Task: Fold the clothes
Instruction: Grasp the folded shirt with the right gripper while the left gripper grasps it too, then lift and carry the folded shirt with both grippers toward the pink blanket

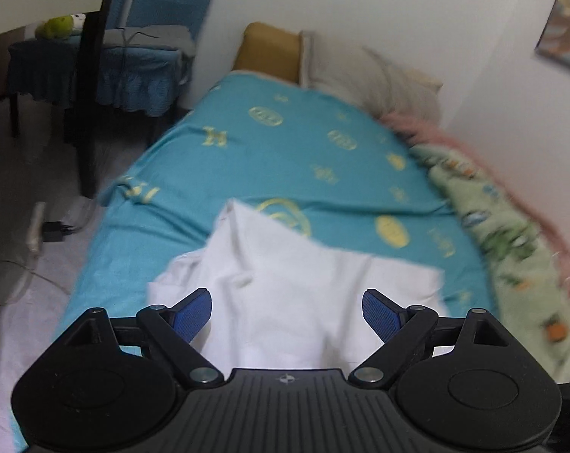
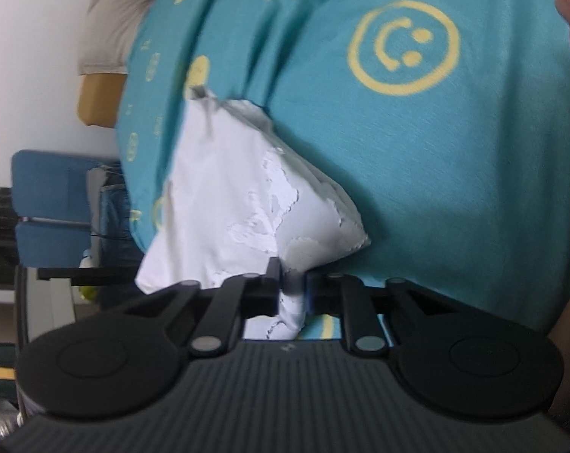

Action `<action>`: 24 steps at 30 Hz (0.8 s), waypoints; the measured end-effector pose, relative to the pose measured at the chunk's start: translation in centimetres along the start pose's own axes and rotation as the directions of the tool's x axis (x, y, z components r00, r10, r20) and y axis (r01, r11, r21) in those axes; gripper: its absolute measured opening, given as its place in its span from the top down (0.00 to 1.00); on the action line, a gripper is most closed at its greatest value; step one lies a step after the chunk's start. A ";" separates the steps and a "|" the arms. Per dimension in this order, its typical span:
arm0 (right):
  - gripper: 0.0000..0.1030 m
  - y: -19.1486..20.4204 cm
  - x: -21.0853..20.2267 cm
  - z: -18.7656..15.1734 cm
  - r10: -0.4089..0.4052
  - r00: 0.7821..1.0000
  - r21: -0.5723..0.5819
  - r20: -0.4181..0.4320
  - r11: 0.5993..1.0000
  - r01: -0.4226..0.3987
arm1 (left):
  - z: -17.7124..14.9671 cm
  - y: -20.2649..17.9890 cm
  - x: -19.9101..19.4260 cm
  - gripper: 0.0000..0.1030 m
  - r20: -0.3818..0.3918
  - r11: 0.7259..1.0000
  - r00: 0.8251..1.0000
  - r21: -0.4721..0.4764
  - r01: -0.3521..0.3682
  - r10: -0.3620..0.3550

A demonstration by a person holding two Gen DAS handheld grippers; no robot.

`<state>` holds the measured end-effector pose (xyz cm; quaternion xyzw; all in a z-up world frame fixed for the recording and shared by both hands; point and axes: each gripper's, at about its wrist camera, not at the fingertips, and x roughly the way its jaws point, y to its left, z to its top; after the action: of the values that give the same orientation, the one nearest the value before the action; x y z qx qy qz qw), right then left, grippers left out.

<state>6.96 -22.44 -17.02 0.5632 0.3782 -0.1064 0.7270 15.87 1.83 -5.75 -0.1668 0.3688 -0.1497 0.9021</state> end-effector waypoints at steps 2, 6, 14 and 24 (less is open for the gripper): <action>0.88 0.7 -0.7 -0.2 0.037 0.999 -0.031 0.015 0.999 -0.037 | -0.2 -0.3 -0.5 0.13 -0.056 0.986 0.987 -0.082 0.145 -0.150; 0.89 1.7 -1.6 0.1 0.110 0.993 -0.059 0.032 0.992 -0.108 | -2.5 -0.3 1.0 0.12 -0.190 0.852 0.864 -0.359 0.381 -0.466; 0.89 1.9 -2.0 0.6 0.172 0.984 -0.039 0.038 0.985 -0.171 | -7.2 3.7 7.1 0.17 -0.208 0.669 0.825 -0.699 0.251 -0.526; 0.90 1.7 -2.6 1.0 0.186 0.980 -0.011 0.069 0.982 -0.186 | -8.0 8.5 5.3 0.55 -0.014 0.491 0.924 -0.850 0.190 -0.383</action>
<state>6.65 -23.47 -13.94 0.5904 0.2984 -0.0566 0.7478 15.01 5.88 -17.84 -0.6188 0.4507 -0.1203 0.6320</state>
